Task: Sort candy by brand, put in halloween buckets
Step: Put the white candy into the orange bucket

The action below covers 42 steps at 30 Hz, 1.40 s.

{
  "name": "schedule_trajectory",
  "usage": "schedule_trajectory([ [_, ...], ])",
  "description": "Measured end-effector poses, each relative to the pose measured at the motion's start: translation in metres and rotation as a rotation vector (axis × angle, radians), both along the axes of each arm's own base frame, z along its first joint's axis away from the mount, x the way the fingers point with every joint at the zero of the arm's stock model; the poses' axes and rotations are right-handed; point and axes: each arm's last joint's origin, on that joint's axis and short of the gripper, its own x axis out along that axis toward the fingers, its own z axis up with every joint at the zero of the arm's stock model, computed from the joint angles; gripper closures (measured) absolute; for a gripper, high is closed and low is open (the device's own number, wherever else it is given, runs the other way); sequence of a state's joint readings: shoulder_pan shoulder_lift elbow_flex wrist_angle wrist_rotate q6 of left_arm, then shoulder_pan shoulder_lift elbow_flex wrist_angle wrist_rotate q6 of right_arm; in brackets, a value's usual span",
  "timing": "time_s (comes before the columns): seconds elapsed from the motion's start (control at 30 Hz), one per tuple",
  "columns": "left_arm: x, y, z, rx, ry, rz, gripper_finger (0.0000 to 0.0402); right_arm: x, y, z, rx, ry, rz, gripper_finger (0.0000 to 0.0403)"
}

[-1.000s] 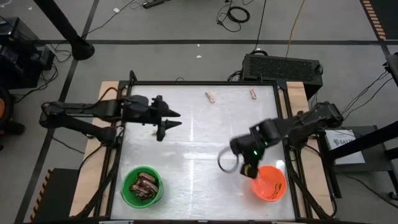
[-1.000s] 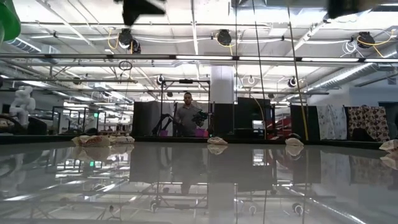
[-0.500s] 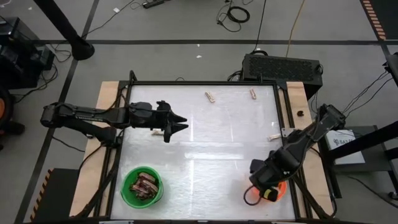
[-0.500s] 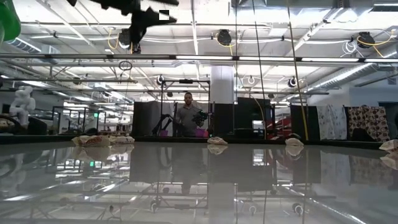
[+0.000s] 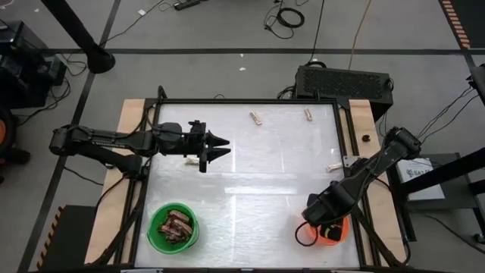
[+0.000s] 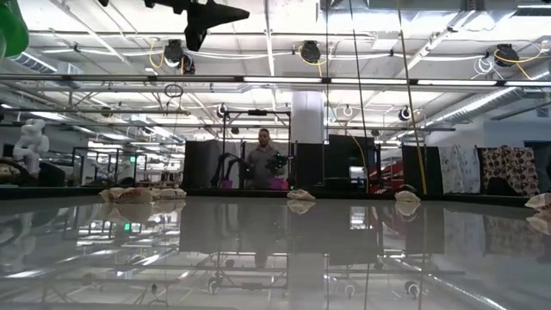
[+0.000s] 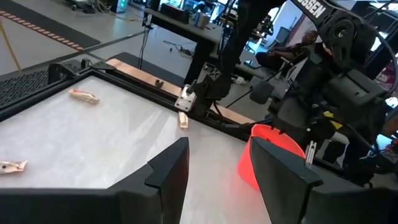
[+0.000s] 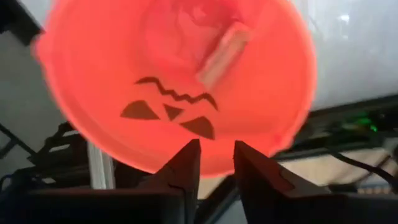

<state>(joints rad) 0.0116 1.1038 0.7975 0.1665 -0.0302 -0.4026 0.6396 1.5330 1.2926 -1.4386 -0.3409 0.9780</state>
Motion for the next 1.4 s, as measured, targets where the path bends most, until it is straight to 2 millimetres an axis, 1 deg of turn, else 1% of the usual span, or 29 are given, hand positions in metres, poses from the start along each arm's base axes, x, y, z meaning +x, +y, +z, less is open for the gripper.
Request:
schedule_trajectory([
  [0.17, 0.0, 0.0, 0.0, -0.008, -0.001, 0.001, 0.0224, 0.002, -0.02, 0.002, -0.082, 0.037, -0.009, 0.0291],
  [0.3, 0.0, 0.0, 0.0, -0.01, -0.001, 0.002, 0.0224, 0.009, -0.044, 0.007, -0.097, 0.033, -0.046, 0.0284],
  [0.43, 0.0, 0.0, 0.0, -0.032, -0.002, 0.005, 0.0224, 0.024, -0.074, 0.007, -0.102, 0.006, -0.101, 0.0284],
  [0.63, 0.0, 0.001, 0.0, -0.058, -0.002, 0.034, 0.0224, 0.04, -0.129, 0.003, -0.173, -0.031, -0.143, 0.0284],
  [0.7, 0.0, 0.001, -0.001, -0.059, 0.008, 0.039, 0.0224, 0.044, -0.147, 0.0, -0.162, -0.03, -0.131, 0.0284],
  [0.77, 0.0, 0.001, -0.003, -0.088, 0.023, 0.041, 0.0224, 0.048, -0.16, -0.004, -0.128, -0.041, -0.058, 0.0284],
  [0.83, -0.001, 0.0, -0.005, -0.148, 0.047, 0.042, 0.0224, 0.049, -0.172, -0.013, -0.091, -0.029, 0.041, 0.0284],
  [0.93, -0.002, -0.001, -0.01, -0.219, 0.104, 0.028, 0.0224, 0.05, -0.187, -0.034, -0.078, 0.056, 0.132, 0.0284],
  [1.07, -0.005, -0.008, -0.019, -0.293, 0.198, 0.012, 0.0224, 0.051, -0.202, -0.067, -0.153, 0.25, 0.119, 0.0284],
  [1.1, -0.005, -0.01, -0.02, -0.296, 0.211, 0.006, 0.0224, 0.052, -0.205, -0.076, -0.148, 0.291, 0.124, 0.0284],
  [1.23, -0.005, -0.014, -0.02, -0.295, 0.217, -0.013, 0.0224, 0.054, -0.209, -0.106, -0.075, 0.395, 0.205, 0.027],
  [1.33, -0.005, -0.016, -0.02, -0.3, 0.216, -0.02, 0.0224, 0.053, -0.209, -0.126, -0.031, 0.48, 0.24, 0.0243],
  [1.4, -0.005, -0.017, -0.02, -0.319, 0.212, -0.018, 0.0224, 0.05, -0.208, -0.136, 0.001, 0.523, 0.273, 0.0219],
])
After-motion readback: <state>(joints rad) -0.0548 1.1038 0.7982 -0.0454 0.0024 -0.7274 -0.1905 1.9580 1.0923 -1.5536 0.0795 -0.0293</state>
